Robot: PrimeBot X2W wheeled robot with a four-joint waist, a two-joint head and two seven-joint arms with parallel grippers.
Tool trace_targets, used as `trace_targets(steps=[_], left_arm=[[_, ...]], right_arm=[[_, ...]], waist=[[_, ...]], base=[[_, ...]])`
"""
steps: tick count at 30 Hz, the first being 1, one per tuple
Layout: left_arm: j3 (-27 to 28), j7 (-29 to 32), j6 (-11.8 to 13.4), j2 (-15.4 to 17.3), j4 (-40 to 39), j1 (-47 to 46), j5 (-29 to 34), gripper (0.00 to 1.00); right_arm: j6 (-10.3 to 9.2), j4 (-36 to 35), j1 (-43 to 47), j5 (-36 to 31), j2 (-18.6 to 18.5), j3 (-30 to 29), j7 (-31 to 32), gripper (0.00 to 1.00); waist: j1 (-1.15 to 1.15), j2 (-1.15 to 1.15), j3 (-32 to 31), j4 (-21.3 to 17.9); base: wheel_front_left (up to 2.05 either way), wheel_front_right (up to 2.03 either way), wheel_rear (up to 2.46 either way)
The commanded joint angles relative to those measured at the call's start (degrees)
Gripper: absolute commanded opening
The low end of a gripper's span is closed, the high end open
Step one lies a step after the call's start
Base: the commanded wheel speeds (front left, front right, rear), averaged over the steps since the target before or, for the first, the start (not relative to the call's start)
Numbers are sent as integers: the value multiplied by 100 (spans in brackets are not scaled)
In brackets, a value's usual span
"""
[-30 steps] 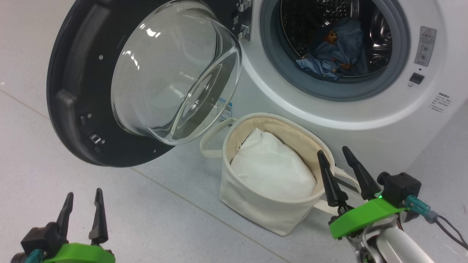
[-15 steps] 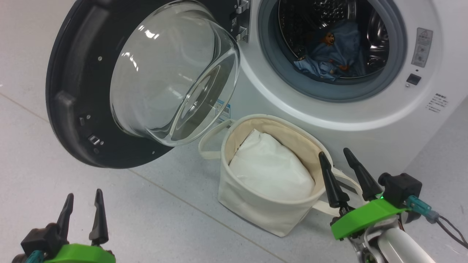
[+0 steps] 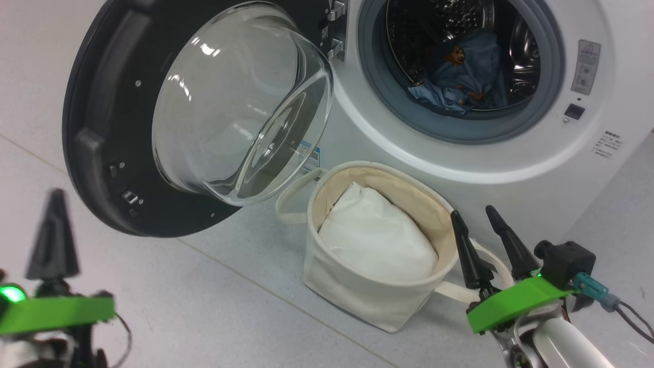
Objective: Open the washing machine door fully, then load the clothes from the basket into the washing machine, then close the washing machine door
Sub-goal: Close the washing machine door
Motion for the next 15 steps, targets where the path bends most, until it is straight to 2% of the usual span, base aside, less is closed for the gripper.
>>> trace_targets(steps=[1, 3, 6, 7, 9, 13, 15], left_arm=[[324, -4, -26, 257, -103, -389, -250, 0], [516, 254, -30, 394, 108, -727, -739, 0], [517, 542, -34, 853, 448, -1247, -1001, 0], [517, 542, -34, 853, 448, -1247, -1001, 0], [586, 778, -36, 984, 813, -1654, -1444, 0], [845, 1329, -37, 1216, 1777, -2457, -2207, 0], [901, 1416, -37, 1371, 2203, -2799, -2390, 0]], right_arm=[[1, -187, -122, 18, -90, 12, -29, 100], [1, -202, -87, 11, -100, -17, -29, 100], [1, -229, -6, -9, -123, -104, -29, 100], [1, -229, -6, -9, -123, -104, -29, 100], [1, -263, 69, -16, -140, -194, -29, 100], [1, -325, 250, -63, -203, -396, -29, 100], [1, -362, 331, -98, -242, -468, -29, 100]], waist=[[0, -1, -13, -12], [0, -1, -32, -30], [0, -1, -49, -63], [0, -1, -49, -63], [0, -1, -67, -86], [0, -1, -86, -159], [0, -1, -87, -208]], base=[[0, 0, 0], [0, 0, 0], [0, 0, 0], [0, 0, 0], [0, 0, 0], [0, 0, 0], [0, 0, 0]])
